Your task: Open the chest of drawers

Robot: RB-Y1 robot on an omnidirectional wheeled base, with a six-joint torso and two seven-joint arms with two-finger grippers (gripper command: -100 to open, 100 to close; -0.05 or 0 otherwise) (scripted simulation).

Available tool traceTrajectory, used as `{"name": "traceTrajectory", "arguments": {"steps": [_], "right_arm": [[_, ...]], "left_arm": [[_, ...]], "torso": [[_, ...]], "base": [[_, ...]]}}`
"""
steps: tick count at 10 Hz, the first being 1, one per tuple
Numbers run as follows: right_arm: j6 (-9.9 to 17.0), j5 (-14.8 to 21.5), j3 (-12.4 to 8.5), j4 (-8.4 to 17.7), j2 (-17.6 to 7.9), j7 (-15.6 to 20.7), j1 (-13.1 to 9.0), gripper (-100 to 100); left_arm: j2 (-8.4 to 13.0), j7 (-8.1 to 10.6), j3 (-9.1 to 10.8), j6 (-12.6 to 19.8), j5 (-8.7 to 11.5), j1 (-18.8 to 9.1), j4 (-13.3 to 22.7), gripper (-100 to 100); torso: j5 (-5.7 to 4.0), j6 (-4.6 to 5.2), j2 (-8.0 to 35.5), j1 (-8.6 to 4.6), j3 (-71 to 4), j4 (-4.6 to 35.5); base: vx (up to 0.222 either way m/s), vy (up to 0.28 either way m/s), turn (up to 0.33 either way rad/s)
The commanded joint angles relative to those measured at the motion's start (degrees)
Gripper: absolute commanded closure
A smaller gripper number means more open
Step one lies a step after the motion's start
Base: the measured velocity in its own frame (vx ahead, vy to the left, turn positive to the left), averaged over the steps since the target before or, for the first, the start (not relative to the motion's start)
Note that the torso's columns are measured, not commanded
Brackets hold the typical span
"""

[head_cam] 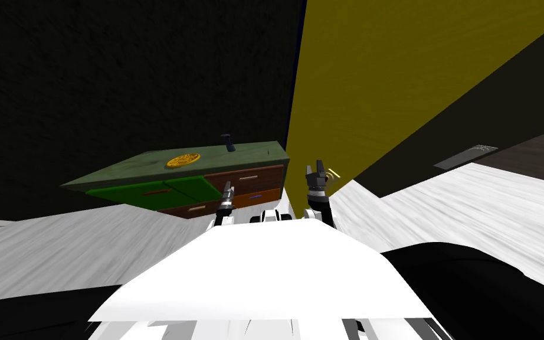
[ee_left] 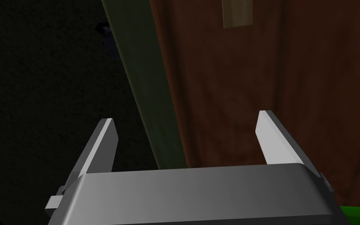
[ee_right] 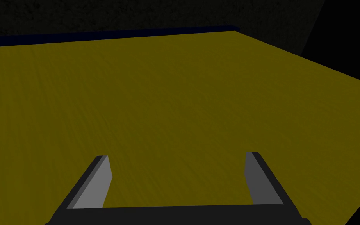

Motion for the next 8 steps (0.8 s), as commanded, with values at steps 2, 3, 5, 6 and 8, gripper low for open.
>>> {"name": "traceTrajectory", "arguments": {"steps": [2,3,5,6,8], "right_arm": [[0.0,0.0,0.0,0.0,0.0,0.0,0.0,0],[0.0,0.0,0.0,0.0,0.0,0.0,0.0,0],[0.0,0.0,0.0,0.0,0.0,0.0,0.0,0],[0.0,0.0,0.0,0.0,0.0,0.0,0.0,0],[0.0,0.0,0.0,0.0,0.0,0.0,0.0,0]], "left_arm": [[-3.1,-0.38,0.14,-0.4,-0.1,-1.7,6.0,-100],[-4.6,-0.48,0.15,-0.5,-0.1,-2.0,7.2,-100],[-7.6,-0.62,0.16,-0.6,-0.2,-2.4,8.9,-100],[-8.6,-0.65,0.16,-0.6,-0.2,-2.5,9.3,-100],[-7.9,-0.71,0.41,0.9,-0.1,-3.4,8.3,-100]], "torso": [[0.02,0.0,0.0,0.05,0.0,0.0],[0.02,0.0,0.0,0.05,0.0,0.0],[0.0,0.0,0.1,0.02,0.0,0.0],[0.01,0.0,0.0,0.04,0.0,0.0],[0.02,-0.01,0.1,0.08,0.1,0.0]], "base": [[0.111,-0.025,-0.013],[0.086,-0.024,-0.011],[0.071,-0.018,-0.007],[0.047,-0.007,-0.006],[0.041,-0.002,-0.002]]}}
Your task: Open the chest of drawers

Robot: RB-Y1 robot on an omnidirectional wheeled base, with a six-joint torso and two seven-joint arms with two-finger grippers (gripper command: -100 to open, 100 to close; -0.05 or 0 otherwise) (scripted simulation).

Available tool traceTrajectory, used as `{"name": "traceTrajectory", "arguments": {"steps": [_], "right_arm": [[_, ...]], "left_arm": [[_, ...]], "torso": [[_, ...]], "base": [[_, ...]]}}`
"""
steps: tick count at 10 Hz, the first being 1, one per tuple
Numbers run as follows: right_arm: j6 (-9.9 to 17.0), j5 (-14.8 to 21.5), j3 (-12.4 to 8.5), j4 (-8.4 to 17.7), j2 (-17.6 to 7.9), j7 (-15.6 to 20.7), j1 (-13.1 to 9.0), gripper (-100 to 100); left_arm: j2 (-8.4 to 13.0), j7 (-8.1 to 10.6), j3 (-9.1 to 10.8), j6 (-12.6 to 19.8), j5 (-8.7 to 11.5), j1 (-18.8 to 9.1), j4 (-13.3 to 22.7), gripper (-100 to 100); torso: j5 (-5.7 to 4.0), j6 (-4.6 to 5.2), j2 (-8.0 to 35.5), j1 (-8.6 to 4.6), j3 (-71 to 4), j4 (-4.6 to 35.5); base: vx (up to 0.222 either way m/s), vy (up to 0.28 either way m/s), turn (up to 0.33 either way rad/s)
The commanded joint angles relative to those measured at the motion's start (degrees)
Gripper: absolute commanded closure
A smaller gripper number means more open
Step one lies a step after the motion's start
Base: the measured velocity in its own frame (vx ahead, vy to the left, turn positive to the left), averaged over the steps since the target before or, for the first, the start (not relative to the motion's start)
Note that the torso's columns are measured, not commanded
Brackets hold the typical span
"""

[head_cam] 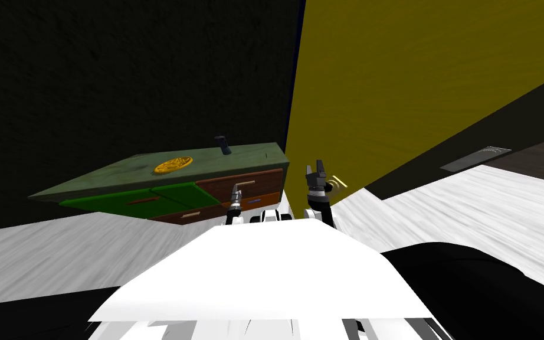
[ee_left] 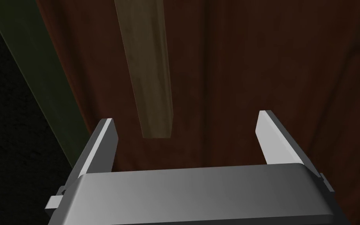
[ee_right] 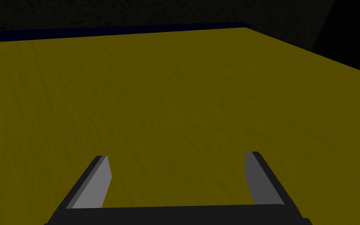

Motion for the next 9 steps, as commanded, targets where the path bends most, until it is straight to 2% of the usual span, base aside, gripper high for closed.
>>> {"name": "traceTrajectory", "arguments": {"steps": [1,2,5,6,9], "right_arm": [[0.0,0.0,0.0,0.0,0.0,0.0,0.0,0],[0.0,0.0,0.0,0.0,0.0,0.0,0.0,0],[0.0,0.0,0.0,0.0,0.0,0.0,0.0,0],[0.0,0.0,0.0,0.0,0.0,0.0,0.0,0],[0.0,0.0,0.0,0.0,0.0,0.0,0.0,0]], "left_arm": [[0.1,-0.01,0.17,0.8,0.1,-0.5,-0.4,-100],[0.1,-0.01,0.19,1.0,0.1,-0.6,-0.5,100],[2.4,-2.78,0.63,1.0,5.3,-4.5,3.3,100],[2.4,-2.78,0.63,1.0,5.3,-4.5,3.3,100],[4.7,-5.55,1.07,1.1,10.5,-8.4,7.1,100]], "torso": [[0.0,0.01,-0.2,-0.01,-0.1,0.0],[0.0,0.0,-0.1,-0.04,-0.1,0.0],[0.31,0.17,-0.4,0.08,-0.2,-0.5],[0.29,0.17,-0.4,0.09,-0.2,-0.4],[0.24,0.13,-0.6,0.07,-0.3,-0.4]], "base": [[0.04,0.001,-0.002],[0.006,0.0,0.002],[-0.13,-0.023,-0.088],[-0.152,-0.011,-0.059],[-0.157,-0.031,-0.095]]}}
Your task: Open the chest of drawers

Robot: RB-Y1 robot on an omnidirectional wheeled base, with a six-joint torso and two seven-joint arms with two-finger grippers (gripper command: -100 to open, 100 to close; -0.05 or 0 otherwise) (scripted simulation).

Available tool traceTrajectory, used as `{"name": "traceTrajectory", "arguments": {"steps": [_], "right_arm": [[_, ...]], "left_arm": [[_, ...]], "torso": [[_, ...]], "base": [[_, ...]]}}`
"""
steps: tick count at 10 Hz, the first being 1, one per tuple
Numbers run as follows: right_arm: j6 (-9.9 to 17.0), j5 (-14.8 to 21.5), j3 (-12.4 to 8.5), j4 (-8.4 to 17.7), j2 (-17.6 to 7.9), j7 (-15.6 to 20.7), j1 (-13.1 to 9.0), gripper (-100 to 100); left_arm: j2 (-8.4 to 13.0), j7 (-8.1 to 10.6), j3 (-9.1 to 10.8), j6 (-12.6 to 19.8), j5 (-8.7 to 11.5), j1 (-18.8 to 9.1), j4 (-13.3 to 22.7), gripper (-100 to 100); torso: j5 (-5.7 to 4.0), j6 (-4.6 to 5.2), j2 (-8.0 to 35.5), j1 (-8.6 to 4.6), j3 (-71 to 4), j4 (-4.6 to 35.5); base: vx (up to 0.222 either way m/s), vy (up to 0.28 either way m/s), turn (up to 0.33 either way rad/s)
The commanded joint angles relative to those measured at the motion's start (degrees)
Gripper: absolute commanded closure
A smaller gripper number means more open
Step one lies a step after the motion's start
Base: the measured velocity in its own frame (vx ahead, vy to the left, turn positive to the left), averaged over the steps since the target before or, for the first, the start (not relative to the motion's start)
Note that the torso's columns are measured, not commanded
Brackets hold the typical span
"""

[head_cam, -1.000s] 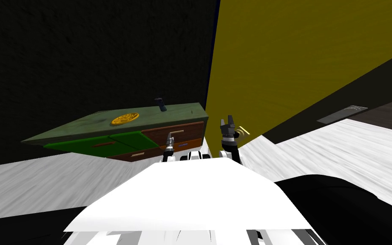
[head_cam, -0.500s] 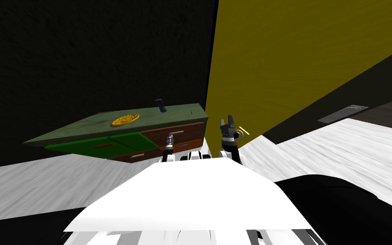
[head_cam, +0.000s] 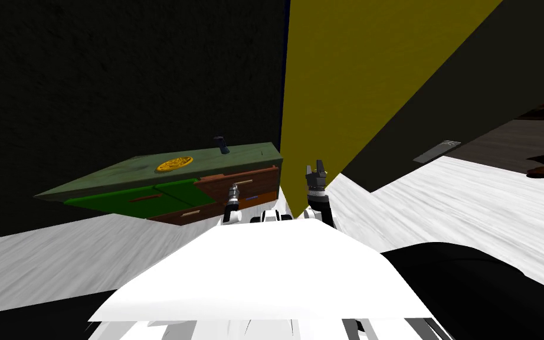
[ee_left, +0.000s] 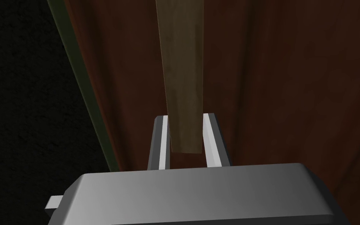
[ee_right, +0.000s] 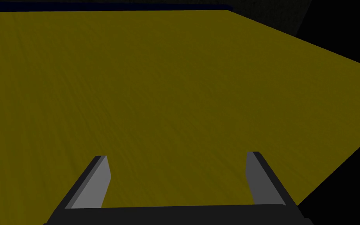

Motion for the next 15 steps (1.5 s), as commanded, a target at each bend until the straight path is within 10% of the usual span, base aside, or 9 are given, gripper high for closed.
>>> {"name": "traceTrajectory", "arguments": {"steps": [1,5,11,12,15], "right_arm": [[0.0,0.0,0.0,0.0,0.0,0.0,0.0,0],[0.0,0.0,0.0,0.0,0.0,0.0,0.0,0],[0.0,0.0,0.0,0.0,0.0,0.0,0.0,0],[0.0,0.0,0.0,0.0,0.0,0.0,0.0,0],[0.0,0.0,0.0,0.0,0.0,0.0,0.0,0]], "left_arm": [[1.2,-1.55,0.08,0.4,2.8,-1.8,2.6,100],[4.3,-5.24,0.66,0.5,9.8,-7.0,7.7,100],[4.2,-4.45,0.4,0.3,8.7,-6.5,6.6,100],[4.8,-4.35,0.84,2.7,8.7,-8.0,6.0,-100],[5.8,-4.27,1.52,6.3,8.9,-10.4,5.0,-100]], "torso": [[-0.01,-0.05,0.1,0.04,0.1,0.0],[0.0,-0.01,0.2,0.02,0.1,0.0],[0.0,-0.09,0.2,0.01,0.1,0.0],[-0.11,-0.06,-0.1,0.11,-0.1,0.2],[-0.3,-0.1,0.4,-0.18,0.2,0.5]], "base": [[-0.14,-0.029,-0.034],[-0.154,-0.04,-0.094],[-0.153,-0.048,0.022],[-0.064,-0.031,0.054],[-0.054,-0.035,0.043]]}}
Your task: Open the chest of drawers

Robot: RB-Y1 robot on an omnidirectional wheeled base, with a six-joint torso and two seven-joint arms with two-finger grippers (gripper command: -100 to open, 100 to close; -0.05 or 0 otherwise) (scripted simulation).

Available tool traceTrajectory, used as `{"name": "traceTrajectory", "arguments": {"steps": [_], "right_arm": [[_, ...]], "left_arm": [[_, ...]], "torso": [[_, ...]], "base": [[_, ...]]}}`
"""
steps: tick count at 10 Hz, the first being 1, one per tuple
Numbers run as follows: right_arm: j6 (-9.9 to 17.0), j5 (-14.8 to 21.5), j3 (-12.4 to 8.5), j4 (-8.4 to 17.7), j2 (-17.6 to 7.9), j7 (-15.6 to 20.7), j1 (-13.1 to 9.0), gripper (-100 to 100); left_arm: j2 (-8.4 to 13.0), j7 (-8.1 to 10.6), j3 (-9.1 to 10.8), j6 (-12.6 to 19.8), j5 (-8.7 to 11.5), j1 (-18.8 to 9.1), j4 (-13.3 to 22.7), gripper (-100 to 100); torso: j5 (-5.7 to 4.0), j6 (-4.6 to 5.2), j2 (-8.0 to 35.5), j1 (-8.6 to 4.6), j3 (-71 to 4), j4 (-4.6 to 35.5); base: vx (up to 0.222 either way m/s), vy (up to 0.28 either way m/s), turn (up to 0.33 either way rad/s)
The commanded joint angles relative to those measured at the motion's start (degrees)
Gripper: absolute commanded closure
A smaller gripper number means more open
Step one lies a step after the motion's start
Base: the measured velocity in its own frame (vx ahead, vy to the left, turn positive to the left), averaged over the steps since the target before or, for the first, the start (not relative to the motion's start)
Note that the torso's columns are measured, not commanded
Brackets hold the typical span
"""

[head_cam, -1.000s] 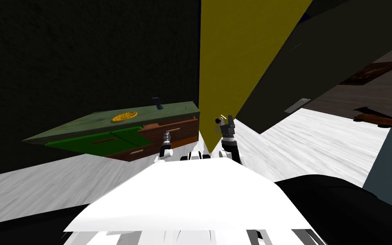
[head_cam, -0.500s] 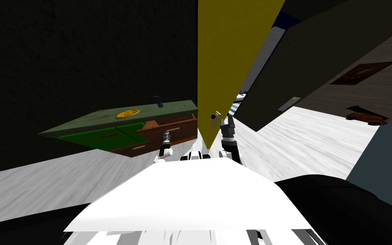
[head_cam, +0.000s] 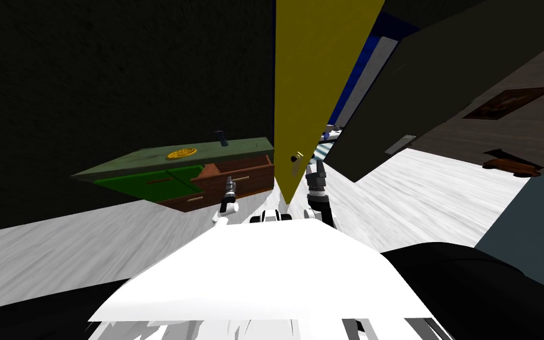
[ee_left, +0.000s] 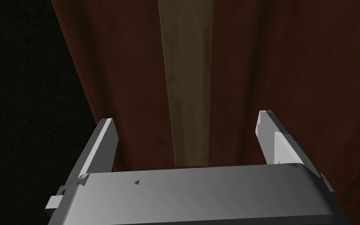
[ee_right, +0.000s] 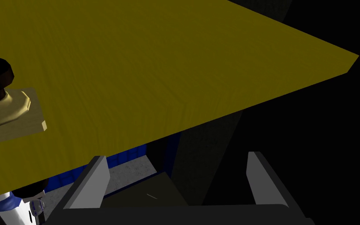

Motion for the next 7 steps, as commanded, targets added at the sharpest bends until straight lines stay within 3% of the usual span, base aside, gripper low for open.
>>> {"name": "traceTrajectory", "arguments": {"steps": [1,5,6,7], "right_arm": [[0.0,0.0,0.0,0.0,0.0,0.0,0.0,0],[0.0,0.0,0.0,0.0,0.0,0.0,0.0,0],[0.0,0.0,0.0,0.0,0.0,0.0,0.0,0],[0.0,0.0,0.0,0.0,0.0,0.0,0.0,0]], "left_arm": [[0.5,-0.18,0.65,3.4,0.1,-2.0,-1.6,-100],[1.7,-0.08,1.56,8.1,0.2,-5.2,-2.9,-100],[1.5,0.0,1.32,7.4,0.2,-4.0,-3.3,-100],[1.5,-0.03,1.34,7.6,0.2,-4.1,-3.3,0]], "torso": [[0.02,0.0,0.1,0.03,0.1,0.0],[0.05,-0.02,0.0,0.08,0.0,0.0],[0.01,-0.02,0.1,0.03,0.0,0.0],[0.02,-0.01,0.0,0.03,0.0,0.0]], "base": [[-0.048,-0.025,0.03],[-0.049,-0.026,0.034],[-0.018,-0.01,0.007],[0.0,0.0,0.0]]}}
